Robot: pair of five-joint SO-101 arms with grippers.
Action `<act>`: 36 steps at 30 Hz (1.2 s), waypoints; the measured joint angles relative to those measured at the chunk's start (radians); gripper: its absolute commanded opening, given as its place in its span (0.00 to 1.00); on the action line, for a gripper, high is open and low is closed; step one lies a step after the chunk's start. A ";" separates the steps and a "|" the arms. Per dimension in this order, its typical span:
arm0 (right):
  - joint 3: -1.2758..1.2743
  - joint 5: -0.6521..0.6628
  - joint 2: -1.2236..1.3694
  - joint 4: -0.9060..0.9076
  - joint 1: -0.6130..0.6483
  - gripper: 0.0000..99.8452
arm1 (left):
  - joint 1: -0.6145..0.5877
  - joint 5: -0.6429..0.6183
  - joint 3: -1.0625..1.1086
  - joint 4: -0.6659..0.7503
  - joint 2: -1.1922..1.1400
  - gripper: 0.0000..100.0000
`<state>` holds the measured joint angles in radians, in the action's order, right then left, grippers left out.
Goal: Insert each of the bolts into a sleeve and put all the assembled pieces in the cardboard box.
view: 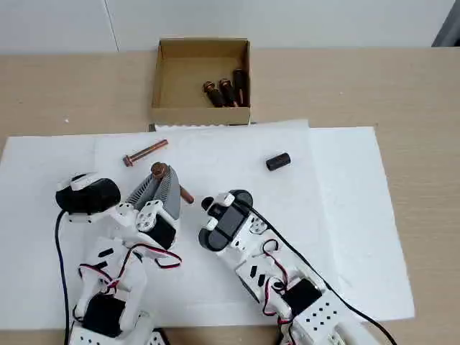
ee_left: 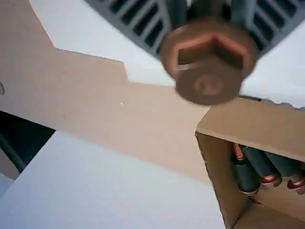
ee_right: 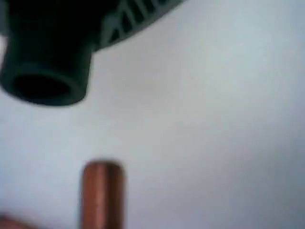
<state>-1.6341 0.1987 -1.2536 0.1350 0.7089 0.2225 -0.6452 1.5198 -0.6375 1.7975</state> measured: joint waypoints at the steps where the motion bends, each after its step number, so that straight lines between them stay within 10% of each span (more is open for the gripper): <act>1: 0.000 0.015 0.000 -0.014 0.000 0.00 | 0.000 -0.012 0.000 0.000 0.000 0.01; 36: -0.002 0.123 0.002 -0.037 0.017 0.00 | 0.028 -0.020 0.000 0.060 0.000 0.01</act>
<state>-1.6356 0.3214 -1.2520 0.0982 0.7258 0.2501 -0.6651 1.5198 -0.5777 1.7975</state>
